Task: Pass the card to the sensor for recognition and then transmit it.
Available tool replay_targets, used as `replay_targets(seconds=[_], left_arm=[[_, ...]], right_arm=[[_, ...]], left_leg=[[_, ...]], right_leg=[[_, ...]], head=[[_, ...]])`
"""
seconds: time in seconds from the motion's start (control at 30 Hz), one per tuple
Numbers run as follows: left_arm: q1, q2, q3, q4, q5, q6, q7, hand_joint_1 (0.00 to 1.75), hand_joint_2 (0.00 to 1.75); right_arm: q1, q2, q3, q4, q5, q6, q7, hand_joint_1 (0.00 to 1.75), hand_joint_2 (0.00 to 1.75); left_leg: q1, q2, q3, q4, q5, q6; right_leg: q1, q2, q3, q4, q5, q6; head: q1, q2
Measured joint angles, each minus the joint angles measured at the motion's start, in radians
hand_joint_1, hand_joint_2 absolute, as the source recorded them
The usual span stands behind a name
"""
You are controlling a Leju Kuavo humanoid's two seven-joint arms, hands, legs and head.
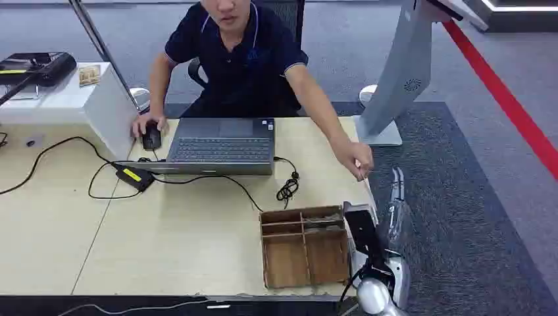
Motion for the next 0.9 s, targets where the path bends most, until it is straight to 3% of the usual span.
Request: replay_targets(seconds=[0.47, 0.53, 0.57, 0.9], left_arm=[[-0.001, 0.000, -0.006, 0.000, -0.003, -0.002, 0.000, 0.00, 0.00], [-0.001, 0.000, -0.006, 0.000, -0.003, -0.003, 0.000, 0.00, 0.00], [-0.001, 0.000, -0.006, 0.000, -0.003, -0.003, 0.000, 0.00, 0.00], [-0.001, 0.000, -0.007, 0.000, -0.007, -0.005, 0.000, 0.00, 0.00]], right_arm=[[-0.009, 0.003, 0.008, -0.032, -0.003, 0.000, 0.003, 0.00, 1.75], [-0.009, 0.003, 0.008, -0.032, -0.003, 0.000, 0.003, 1.59, 1.75], [-0.009, 0.003, 0.008, -0.032, -0.003, 0.000, 0.003, 1.75, 1.75], [-0.009, 0.003, 0.008, -0.032, -0.003, 0.000, -0.003, 1.75, 1.75]], left_leg=[[0.000, 0.000, 0.000, 0.000, 0.000, 0.000], [0.000, 0.000, 0.000, 0.000, 0.000, 0.000], [0.000, 0.000, 0.000, 0.000, 0.000, 0.000], [0.000, 0.000, 0.000, 0.000, 0.000, 0.000]], right_leg=[[0.000, 0.000, 0.000, 0.000, 0.000, 0.000], [0.000, 0.000, 0.000, 0.000, 0.000, 0.000], [0.000, 0.000, 0.000, 0.000, 0.000, 0.000], [0.000, 0.000, 0.000, 0.000, 0.000, 0.000]], head=[[0.000, 0.000], [0.000, 0.000], [0.000, 0.000], [0.000, 0.000]])
